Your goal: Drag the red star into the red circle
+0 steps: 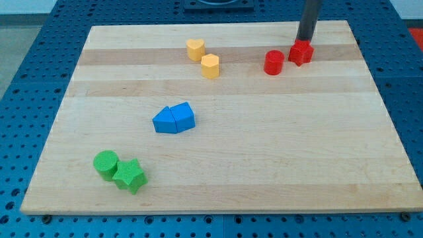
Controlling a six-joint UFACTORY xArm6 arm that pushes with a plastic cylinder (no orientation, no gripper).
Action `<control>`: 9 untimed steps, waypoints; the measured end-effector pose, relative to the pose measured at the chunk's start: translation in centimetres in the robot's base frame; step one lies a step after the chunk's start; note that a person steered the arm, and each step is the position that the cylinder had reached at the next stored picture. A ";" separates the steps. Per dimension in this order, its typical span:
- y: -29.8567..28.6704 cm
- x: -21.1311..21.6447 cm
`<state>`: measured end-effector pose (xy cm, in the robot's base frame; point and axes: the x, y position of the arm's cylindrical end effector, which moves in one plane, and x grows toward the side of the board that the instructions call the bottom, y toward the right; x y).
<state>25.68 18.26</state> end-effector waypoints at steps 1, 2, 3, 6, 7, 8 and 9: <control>-0.8 2.9; -0.9 3.4; 0.7 3.4; 7.2 3.6; 6.3 3.8; 3.0 4.8; 2.5 4.8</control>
<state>30.43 20.75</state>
